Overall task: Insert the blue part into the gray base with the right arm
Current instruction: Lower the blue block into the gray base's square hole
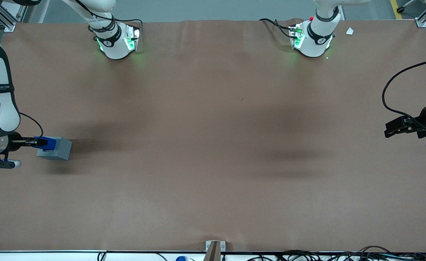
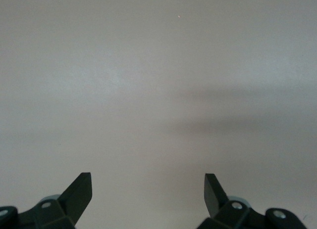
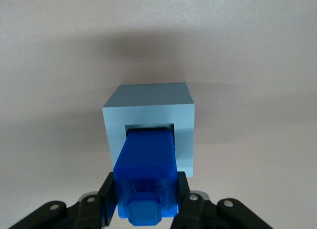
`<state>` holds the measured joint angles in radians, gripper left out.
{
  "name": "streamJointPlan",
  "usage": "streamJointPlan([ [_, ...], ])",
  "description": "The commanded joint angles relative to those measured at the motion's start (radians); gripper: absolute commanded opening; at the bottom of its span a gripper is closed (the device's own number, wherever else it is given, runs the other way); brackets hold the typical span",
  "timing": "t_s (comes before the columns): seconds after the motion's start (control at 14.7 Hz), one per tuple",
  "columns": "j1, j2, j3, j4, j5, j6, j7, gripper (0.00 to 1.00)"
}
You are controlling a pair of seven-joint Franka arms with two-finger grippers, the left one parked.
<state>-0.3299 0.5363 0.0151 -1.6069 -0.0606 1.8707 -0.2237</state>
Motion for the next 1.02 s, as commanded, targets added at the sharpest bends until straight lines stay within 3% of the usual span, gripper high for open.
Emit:
streamJointPlan([
  [0.0,-0.024,0.05,0.016,0.007,-0.018,0.036,0.003,0.19],
  [0.95,-0.028,0.044,0.016,0.005,-0.01,0.061,0.004,0.16],
])
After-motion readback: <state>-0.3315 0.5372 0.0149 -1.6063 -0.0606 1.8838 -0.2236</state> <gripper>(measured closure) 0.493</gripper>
